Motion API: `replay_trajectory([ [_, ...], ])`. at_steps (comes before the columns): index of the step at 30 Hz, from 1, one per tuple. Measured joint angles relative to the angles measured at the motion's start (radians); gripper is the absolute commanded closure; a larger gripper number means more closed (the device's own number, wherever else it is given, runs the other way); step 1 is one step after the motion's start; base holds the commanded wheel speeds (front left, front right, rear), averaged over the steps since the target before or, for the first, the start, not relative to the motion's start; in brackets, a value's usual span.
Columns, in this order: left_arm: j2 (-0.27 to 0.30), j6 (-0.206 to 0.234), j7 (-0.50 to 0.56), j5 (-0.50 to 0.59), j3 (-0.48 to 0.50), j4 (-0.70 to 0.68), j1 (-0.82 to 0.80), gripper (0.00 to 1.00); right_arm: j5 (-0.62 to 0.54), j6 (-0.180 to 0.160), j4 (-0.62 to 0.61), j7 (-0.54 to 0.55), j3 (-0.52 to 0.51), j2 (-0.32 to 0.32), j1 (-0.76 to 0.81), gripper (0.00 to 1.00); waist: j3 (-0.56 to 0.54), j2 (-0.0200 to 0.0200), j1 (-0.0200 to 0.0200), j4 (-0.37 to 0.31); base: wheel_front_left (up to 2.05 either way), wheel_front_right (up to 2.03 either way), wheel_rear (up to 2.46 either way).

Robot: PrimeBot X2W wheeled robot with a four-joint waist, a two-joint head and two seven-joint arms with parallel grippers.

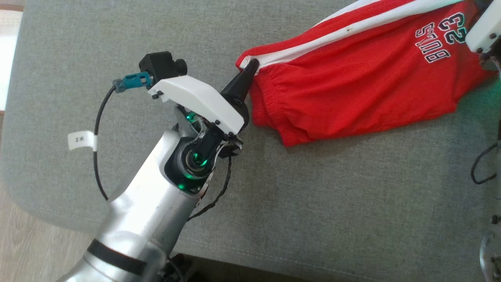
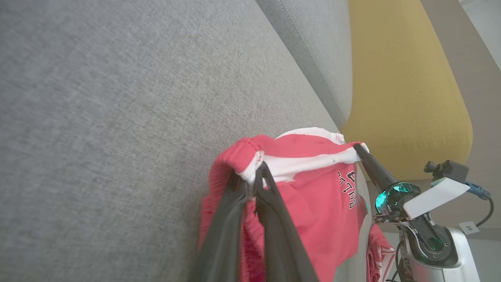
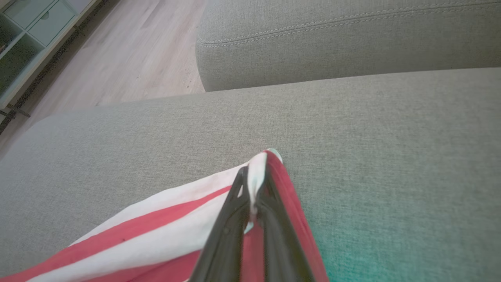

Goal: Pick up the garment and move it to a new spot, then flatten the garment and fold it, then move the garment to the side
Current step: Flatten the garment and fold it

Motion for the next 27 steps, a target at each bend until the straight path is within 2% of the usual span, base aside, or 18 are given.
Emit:
replay_trajectory([
  [2, -0.003, -0.004, -0.002, 0.0, 0.001, 0.007, -0.001, 1.0, 0.0, 0.0, 0.009, -0.001, 0.004, 0.0, -0.001, 1.0, 0.003, 0.0001, -0.0002, 0.002, 0.0, 0.0, 0.0],
  [3, -0.004, -0.008, -0.008, 0.0, 0.001, 0.008, -0.001, 0.93, 0.0, 0.0, 0.01, -0.002, 0.004, 0.0, -0.003, 0.88, 0.008, 0.0, -0.0001, 0.003, 0.0, 0.0, 0.0],
  [4, -0.004, -0.008, -0.018, 0.0, 0.001, 0.013, -0.002, 0.73, 0.001, 0.0, 0.012, -0.008, 0.004, 0.0, -0.006, 0.54, 0.013, 0.0, 0.0, 0.004, 0.0, 0.0, 0.0],
  [5, -0.005, -0.008, -0.023, 0.0, 0.001, 0.021, -0.004, 0.63, 0.001, 0.0, 0.018, -0.015, 0.008, -0.002, -0.01, 0.0, 0.014, 0.0, 0.0002, 0.005, 0.0, 0.0, 0.0],
  [6, -0.005, -0.01, -0.027, 0.0, 0.0, 0.03, -0.005, 0.42, 0.001, 0.0, 0.025, -0.022, 0.016, -0.005, -0.011, 0.0, 0.011, 0.0, 0.0003, 0.006, 0.0, 0.0, 0.0],
  [7, -0.005, -0.014, -0.032, 0.001, -0.001, 0.035, -0.004, 0.0, 0.001, 0.0, 0.031, -0.037, 0.018, -0.006, -0.011, 0.0, 0.005, 0.0, 0.0002, 0.006, 0.0, 0.0, 0.0],
  [10, 0.002, -0.015, -0.048, 0.022, -0.007, 0.019, 0.001, 0.0, -0.001, 0.0, 0.021, -0.059, 0.027, -0.025, -0.014, 0.0, -0.006, 0.0001, -0.0002, 0.0, 0.0, 0.0, 0.0],
  [16, 0.05, -0.004, -0.158, 0.133, -0.027, -0.029, 0.02, 0.0, -0.002, 0.0, -0.006, -0.094, 0.065, -0.065, 0.003, 0.0, -0.019, 0.0, 0.0, -0.016, 0.0, 0.0, 0.0],
  [18, 0.087, 0.013, -0.223, 0.203, -0.035, -0.071, 0.051, 0.0, 0.0, 0.0, -0.039, -0.084, 0.073, -0.073, 0.026, 0.0, -0.03, 0.0001, -0.0002, -0.024, 0.0, 0.0, 0.0],
  [19, 0.122, 0.04, -0.288, 0.283, -0.057, -0.089, 0.083, 0.0, 0.002, 0.0, -0.057, -0.05, 0.101, -0.093, 0.048, 0.0, -0.035, 0.0, -0.0001, -0.033, 0.0, 0.0, 0.0],
  [20, 0.131, 0.053, -0.308, 0.318, -0.061, -0.096, 0.099, 0.0, 0.008, 0.0, -0.062, -0.031, 0.11, -0.095, 0.064, 0.0, -0.039, 0.0, 0.0, -0.035, 0.0, 0.0, 0.0],
  [27, 0.135, 0.113, -0.354, 0.539, -0.052, -0.161, 0.162, 0.0, 0.009, 0.0, -0.081, 0.058, 0.139, -0.124, 0.169, 0.0, -0.049, 0.0, -0.0001, -0.026, 0.0, 0.0, 0.0],
])
